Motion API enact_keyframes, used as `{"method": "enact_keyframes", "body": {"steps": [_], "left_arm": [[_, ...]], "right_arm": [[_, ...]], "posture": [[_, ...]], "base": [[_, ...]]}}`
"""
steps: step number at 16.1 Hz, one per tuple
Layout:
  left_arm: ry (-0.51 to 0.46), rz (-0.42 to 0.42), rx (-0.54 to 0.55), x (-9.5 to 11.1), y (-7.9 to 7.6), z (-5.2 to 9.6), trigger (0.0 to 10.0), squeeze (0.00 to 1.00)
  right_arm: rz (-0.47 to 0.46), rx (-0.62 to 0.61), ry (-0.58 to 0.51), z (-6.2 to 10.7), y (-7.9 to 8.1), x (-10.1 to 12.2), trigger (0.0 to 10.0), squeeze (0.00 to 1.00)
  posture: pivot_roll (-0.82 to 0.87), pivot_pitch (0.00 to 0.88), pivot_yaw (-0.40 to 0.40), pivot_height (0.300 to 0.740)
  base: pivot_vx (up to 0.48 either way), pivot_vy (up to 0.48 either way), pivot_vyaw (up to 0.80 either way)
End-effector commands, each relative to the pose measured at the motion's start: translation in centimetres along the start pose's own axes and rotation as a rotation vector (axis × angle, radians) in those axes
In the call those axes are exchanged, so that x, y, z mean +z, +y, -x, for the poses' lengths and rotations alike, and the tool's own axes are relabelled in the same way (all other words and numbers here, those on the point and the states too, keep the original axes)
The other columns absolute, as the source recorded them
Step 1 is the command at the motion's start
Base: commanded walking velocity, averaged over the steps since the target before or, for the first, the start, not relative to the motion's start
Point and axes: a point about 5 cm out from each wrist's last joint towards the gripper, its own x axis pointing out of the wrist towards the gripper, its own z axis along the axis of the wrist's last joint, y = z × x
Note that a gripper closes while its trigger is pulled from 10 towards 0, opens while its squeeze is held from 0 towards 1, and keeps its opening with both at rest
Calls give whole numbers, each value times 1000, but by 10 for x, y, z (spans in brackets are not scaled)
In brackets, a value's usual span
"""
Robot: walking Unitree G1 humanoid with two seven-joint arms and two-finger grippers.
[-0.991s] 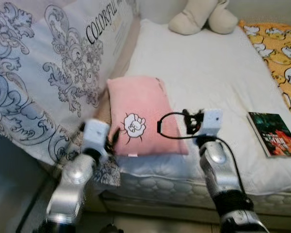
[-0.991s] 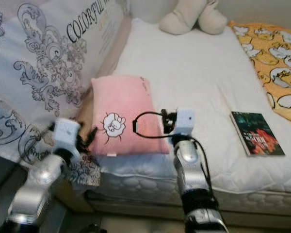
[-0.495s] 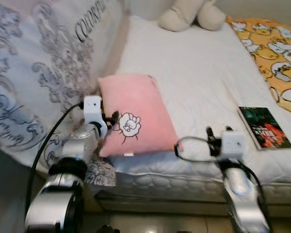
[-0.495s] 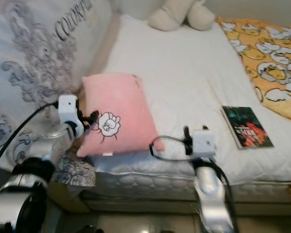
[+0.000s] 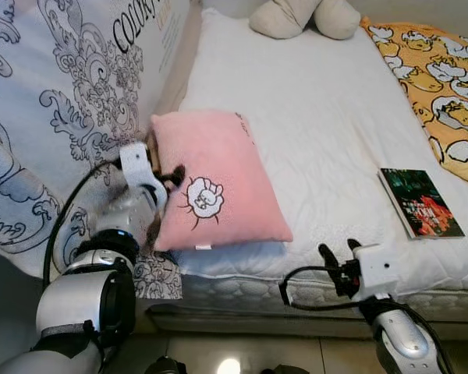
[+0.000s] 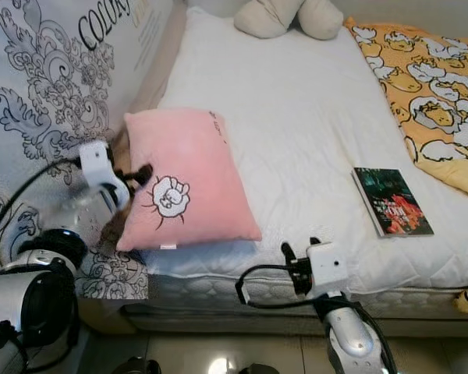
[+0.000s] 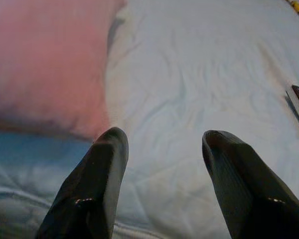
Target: Clean up the room
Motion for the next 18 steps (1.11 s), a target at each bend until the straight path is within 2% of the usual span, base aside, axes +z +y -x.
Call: {"method": "enact_keyframes", "body": {"steps": [1, 3, 4, 5, 9, 12, 13, 14, 16, 18], "left_arm": [[57, -25, -57, -9, -13, -2, 10000, 0], [140, -74, -92, -27, -18, -1, 10000, 0], [145, -53, -99, -29, -19, -1, 0, 0], [122, -3, -123, -27, -23, -2, 0, 0], [69, 57, -180, -12, -29, -3, 0, 0], [68, 23, -186, -11, -28, -3, 0, 0], [83, -72, -188, -15, -28, -3, 0, 0], [85, -88, -188, -16, -28, -3, 0, 0], [78, -75, -198, -13, -30, -3, 0, 0], [77, -74, -199, -13, -30, -3, 0, 0]], "right_arm": [[0, 11, 2, 2, -3, 3, 10000, 0], [-4, 23, 11, 2, -1, 4, 10000, 0], [-6, 28, 13, 1, 0, 4, 10000, 0], [-11, 36, 15, 0, 3, 6, 10000, 0], [-26, 50, 21, -2, 9, 8, 10000, 0], [-39, 57, 26, -2, 11, 8, 10000, 0], [-75, 163, 31, 2, 20, 8, 10000, 0], [-79, 184, 32, 3, 22, 9, 10000, 0], [-69, 291, 69, 2, 25, 8, 10000, 0], [-69, 293, 71, 1, 24, 8, 10000, 0]], "posture": [[-242, 90, -58, 740], [-239, 93, -58, 740], [-238, 94, -59, 740], [-239, 102, -59, 740], [-234, 113, -53, 740], [-234, 117, -50, 740], [-234, 122, -45, 740], [-234, 122, -45, 740], [-230, 125, -41, 740], [-230, 125, -41, 740]], "base": [[0, 0, 0], [0, 0, 0], [0, 0, 0], [0, 0, 0], [0, 0, 0], [0, 0, 0], [0, 0, 0], [0, 0, 0], [0, 0, 0], [0, 0, 0]]}}
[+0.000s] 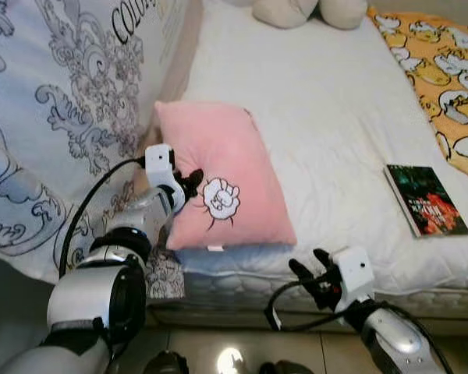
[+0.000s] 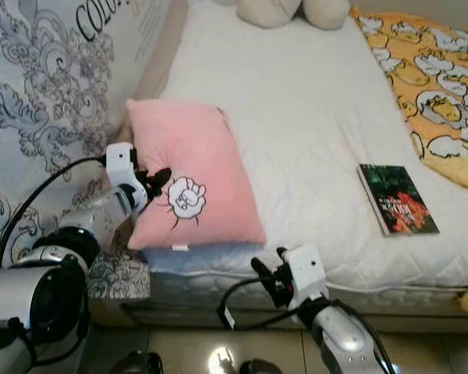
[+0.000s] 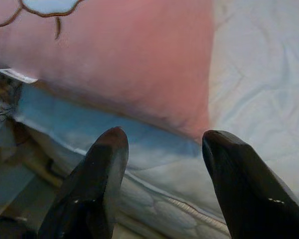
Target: Clean up the room
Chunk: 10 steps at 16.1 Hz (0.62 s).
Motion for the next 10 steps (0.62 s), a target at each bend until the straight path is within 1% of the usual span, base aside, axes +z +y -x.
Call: {"method": "enact_keyframes", "body": {"steps": [1, 2, 3, 5, 6, 7, 10], "left_arm": [[37, -5, -42, -6, -8, -2, 0, 0], [28, 3, -64, -5, -11, -3, 0, 0], [20, -12, -65, -4, -12, -3, 0, 0], [-8, -41, -110, 0, -18, -4, 0, 0], [-16, -39, -118, 2, -20, -5, 0, 0], [-18, -47, -107, 3, -18, -5, 0, 0], [-36, -58, -97, 9, -15, -4, 0, 0]], "right_arm": [[-7, 28, -5, 1, -2, 5, 10000, 0], [-9, 43, 4, 1, -4, 4, 10000, 0], [-13, 40, 6, 1, -4, 4, 10000, 0], [-35, 32, 9, 1, -4, 3, 10000, 0], [-45, 26, 1, 0, -4, 4, 10000, 0], [-62, 37, -5, 0, -4, 5, 10000, 0], [-55, 71, 5, 1, -2, 5, 10000, 0]], "posture": [[-230, 122, -39, 740], [-228, 122, -37, 740], [-228, 122, -37, 740], [-227, 123, -38, 740], [-227, 123, -38, 740], [-225, 123, -38, 740], [-226, 118, -32, 740]], "base": [[0, 0, 0], [0, 0, 0], [0, 0, 0], [0, 0, 0], [0, 0, 0], [0, 0, 0], [0, 0, 0]]}}
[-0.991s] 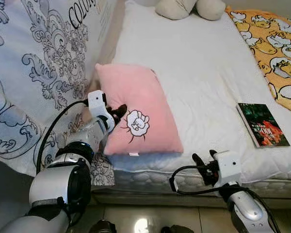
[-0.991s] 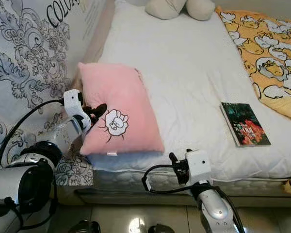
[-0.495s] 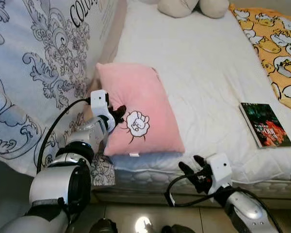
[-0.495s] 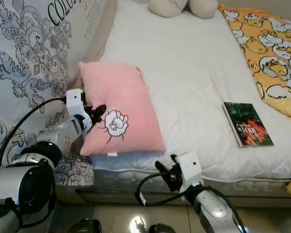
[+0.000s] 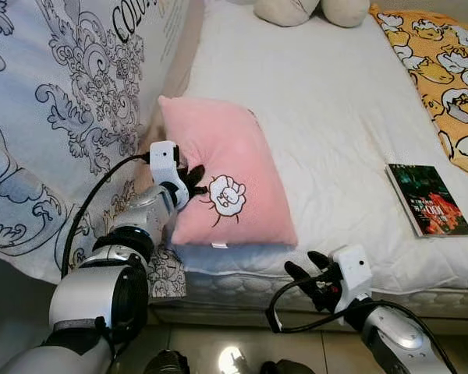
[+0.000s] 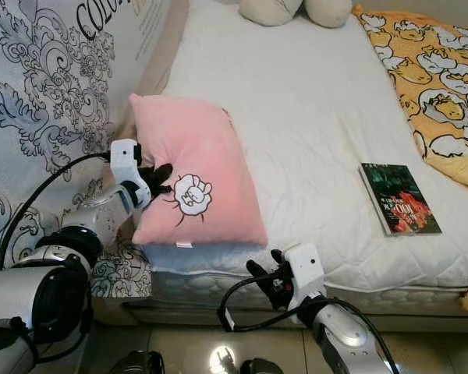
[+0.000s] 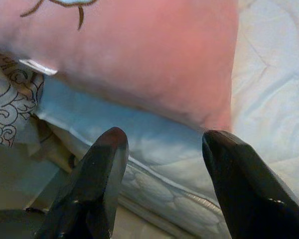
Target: Clean up the room
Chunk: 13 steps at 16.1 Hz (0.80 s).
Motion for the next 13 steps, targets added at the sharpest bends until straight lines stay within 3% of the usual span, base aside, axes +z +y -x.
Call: {"method": "enact_keyframes", "body": {"steps": [1, 6, 7, 10, 13], "left_arm": [[-23, -56, -19, 14, -6, -4, 0, 0], [-275, -380, 13, 105, -8, 4, 0, 0], [-283, -415, 16, 111, -8, 5, 0, 0], [-253, -635, 113, 117, 1, 9, 0, 0], [-205, -613, 183, 100, 11, 9, 0, 0]], "right_arm": [[5, 12, -16, 2, 0, 5, 10000, 0], [8, 17, -6, 1, 2, 2, 10000, 0], [9, 16, -6, 0, 2, 2, 10000, 0], [10, 15, -3, -3, 3, 0, 10000, 0], [13, 12, 17, -2, 0, -6, 10000, 0]], "posture": [[-229, 117, -30, 740], [-228, 92, -24, 740], [-228, 90, -23, 740], [-220, 80, -12, 740], [-219, 78, -14, 740]], "base": [[0, 0, 0], [0, 0, 0], [0, 0, 0], [0, 0, 0], [0, 0, 0]]}}
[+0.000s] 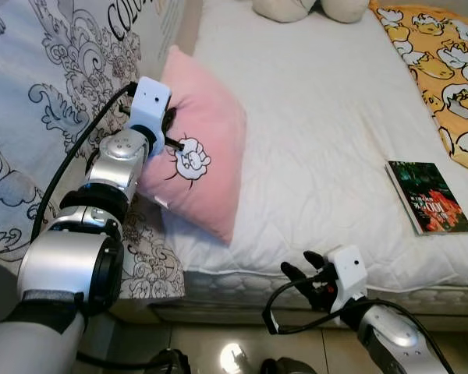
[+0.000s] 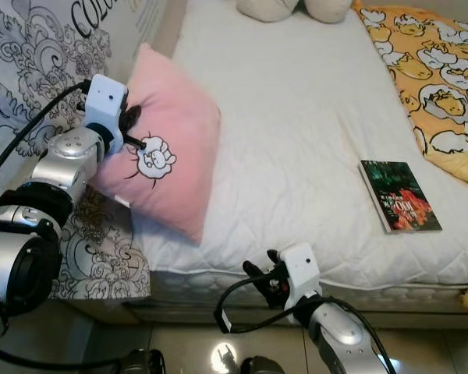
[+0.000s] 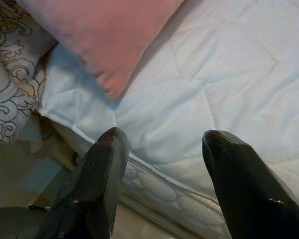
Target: Clean up the room
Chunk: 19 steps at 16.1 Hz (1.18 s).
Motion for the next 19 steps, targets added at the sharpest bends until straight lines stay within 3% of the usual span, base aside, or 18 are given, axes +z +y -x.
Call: {"method": "enact_keyframes", "body": {"steps": [1, 2, 5, 10, 12, 13, 14, 15, 16, 19], "left_arm": [[-9, -24, 47, -4, 6, 3, 0, 0], [-30, -79, 99, -1, 19, 6, 0, 0], [-59, -135, 145, 15, 38, 8, 0, 0], [-85, -238, 223, 22, 49, 11, 0, 0], [-53, -251, 177, 17, 40, 8, 0, 0], [-4, -162, 107, 6, 22, 4, 9490, 0], [7, -98, 95, 1, 14, 3, 10000, 0], [3, -96, 101, -1, 12, 3, 10000, 678], [6, -102, 101, -3, 10, 3, 10000, 1000], [-62, -165, 100, 13, 14, 3, 10000, 1000]], "right_arm": [[4, -7, 17, 3, -4, -4, 10000, 0], [8, -7, 23, 3, -5, -5, 10000, 0], [12, 2, 32, 2, -5, -7, 10000, 0], [22, 12, 40, 3, -7, -8, 10000, 0], [24, 13, 46, 4, -7, -9, 10000, 0], [24, 15, 53, 4, -6, -11, 10000, 0], [22, 15, 55, 4, -5, -11, 10000, 0], [21, 14, 55, 4, -5, -11, 10000, 0], [19, 14, 55, 4, -5, -11, 10000, 0], [17, 11, 59, 6, -4, -12, 10000, 0]], "posture": [[-220, 80, -19, 740], [-218, 81, -23, 740], [-209, 80, -29, 740], [-218, 85, -30, 740], [-216, 86, -31, 740], [-216, 87, -30, 740], [-218, 88, -30, 740], [-219, 89, -31, 740], [-220, 90, -32, 740], [-227, 92, -28, 740]], "base": [[0, 0, 0], [0, 0, 0], [0, 0, 0], [0, 0, 0], [0, 0, 0], [0, 0, 0], [0, 0, 0], [0, 0, 0], [0, 0, 0], [0, 0, 0]]}}
